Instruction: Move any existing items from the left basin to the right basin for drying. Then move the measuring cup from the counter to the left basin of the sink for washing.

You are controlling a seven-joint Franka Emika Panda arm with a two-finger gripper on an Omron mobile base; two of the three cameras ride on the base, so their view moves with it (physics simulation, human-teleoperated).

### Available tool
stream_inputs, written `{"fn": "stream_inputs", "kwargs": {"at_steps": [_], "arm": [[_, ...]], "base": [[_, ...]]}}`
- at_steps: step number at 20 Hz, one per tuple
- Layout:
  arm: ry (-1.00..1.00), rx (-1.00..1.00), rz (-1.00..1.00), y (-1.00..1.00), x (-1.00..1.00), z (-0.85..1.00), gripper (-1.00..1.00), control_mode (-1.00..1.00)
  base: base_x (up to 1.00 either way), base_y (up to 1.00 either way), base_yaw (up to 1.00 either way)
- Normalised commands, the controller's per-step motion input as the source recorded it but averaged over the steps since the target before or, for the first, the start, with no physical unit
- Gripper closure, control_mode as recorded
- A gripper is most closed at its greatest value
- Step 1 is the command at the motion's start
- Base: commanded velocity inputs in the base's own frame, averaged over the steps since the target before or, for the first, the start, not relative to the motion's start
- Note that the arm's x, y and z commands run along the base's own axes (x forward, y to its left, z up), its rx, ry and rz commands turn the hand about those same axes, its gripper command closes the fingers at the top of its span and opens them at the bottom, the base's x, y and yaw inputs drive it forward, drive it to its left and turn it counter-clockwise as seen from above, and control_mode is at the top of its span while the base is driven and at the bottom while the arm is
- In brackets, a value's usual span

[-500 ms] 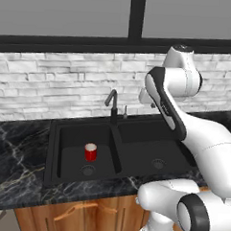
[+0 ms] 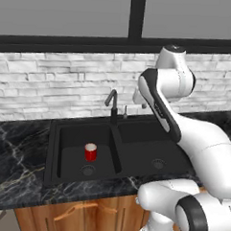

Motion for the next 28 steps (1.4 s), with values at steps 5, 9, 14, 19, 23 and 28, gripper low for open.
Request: {"fn": "stream_inputs", "kwargs": {"at_steps": [5, 9, 14, 19, 23, 28], "arm": [[0.00, 0.00, -0.04, 0.25, 0.00, -0.02, -1.00, -1.00], [0.00, 0.00, -0.05, 0.27, 0.00, -0.08, -1.00, -1.00], [-0.01, 0.00, -0.03, 0.32, -0.02, -0.21, -1.00, -1.00], [-0.03, 0.00, -0.04, 0.36, -0.03, -0.28, -1.00, -1.00], [-0.01, 0.00, -0.02, 0.32, 0.00, -0.24, -1.00, -1.00], [-0.03, 0.00, -0.02, 0.28, 0.00, -0.25, -1.00, -1.00]], "base": [[0.00, 0.00, 0.00], [0.00, 0.00, 0.00], [0.00, 0.00, 0.00], [0.00, 0.00, 0.00], [0.00, 0.00, 0.00], [0.00, 0.00, 0.00]]}}
